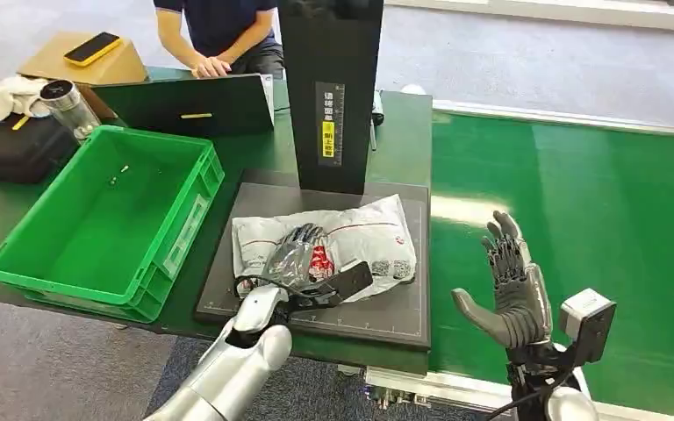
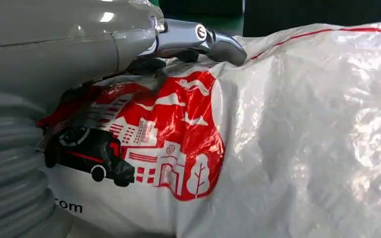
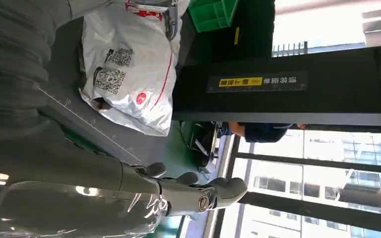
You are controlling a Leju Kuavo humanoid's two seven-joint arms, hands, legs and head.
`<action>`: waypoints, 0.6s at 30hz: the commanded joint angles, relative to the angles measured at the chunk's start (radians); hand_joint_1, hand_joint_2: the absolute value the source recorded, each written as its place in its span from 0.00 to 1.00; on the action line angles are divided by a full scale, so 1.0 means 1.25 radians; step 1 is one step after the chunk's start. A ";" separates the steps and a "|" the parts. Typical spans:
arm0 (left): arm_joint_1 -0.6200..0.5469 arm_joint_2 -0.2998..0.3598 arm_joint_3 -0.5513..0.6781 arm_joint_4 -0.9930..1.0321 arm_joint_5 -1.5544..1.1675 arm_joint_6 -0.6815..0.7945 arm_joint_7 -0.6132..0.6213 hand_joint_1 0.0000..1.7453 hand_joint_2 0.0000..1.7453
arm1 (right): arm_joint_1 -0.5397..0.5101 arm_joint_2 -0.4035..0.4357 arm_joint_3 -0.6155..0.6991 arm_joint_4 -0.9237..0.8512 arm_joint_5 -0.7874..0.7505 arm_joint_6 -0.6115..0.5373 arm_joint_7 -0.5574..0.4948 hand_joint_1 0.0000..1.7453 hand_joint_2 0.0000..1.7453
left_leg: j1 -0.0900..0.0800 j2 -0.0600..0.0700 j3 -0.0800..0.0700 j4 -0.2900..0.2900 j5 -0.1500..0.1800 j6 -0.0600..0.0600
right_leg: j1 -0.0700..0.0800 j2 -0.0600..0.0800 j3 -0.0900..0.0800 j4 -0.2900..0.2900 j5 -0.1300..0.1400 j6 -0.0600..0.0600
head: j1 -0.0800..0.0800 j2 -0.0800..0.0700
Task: Moved the parcel from conveyor to table for the left to box.
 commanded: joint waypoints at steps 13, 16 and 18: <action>0.012 0.022 0.042 0.044 -0.009 0.011 -0.001 1.00 1.00 | -0.004 0.031 -0.017 0.007 0.000 0.006 0.003 0.00 1.00 | 0.000 0.003 0.007 -0.004 0.000 -0.003 | 0.000 0.003 0.005 -0.003 0.001 0.000 | 0.000 0.000; 0.012 0.022 0.050 0.039 -0.009 0.011 -0.013 1.00 1.00 | -0.006 0.036 -0.017 0.005 -0.003 0.005 0.006 0.00 1.00 | 0.000 0.003 0.007 -0.004 0.000 -0.003 | 0.000 0.003 0.005 -0.003 0.000 -0.001 | 0.000 0.000; 0.013 0.020 0.062 0.033 0.007 0.027 -0.038 1.00 1.00 | -0.005 0.039 -0.020 0.000 -0.003 0.005 0.007 0.00 1.00 | 0.000 0.003 0.006 -0.003 0.000 -0.003 | 0.000 0.003 0.005 -0.002 0.000 -0.001 | 0.000 0.000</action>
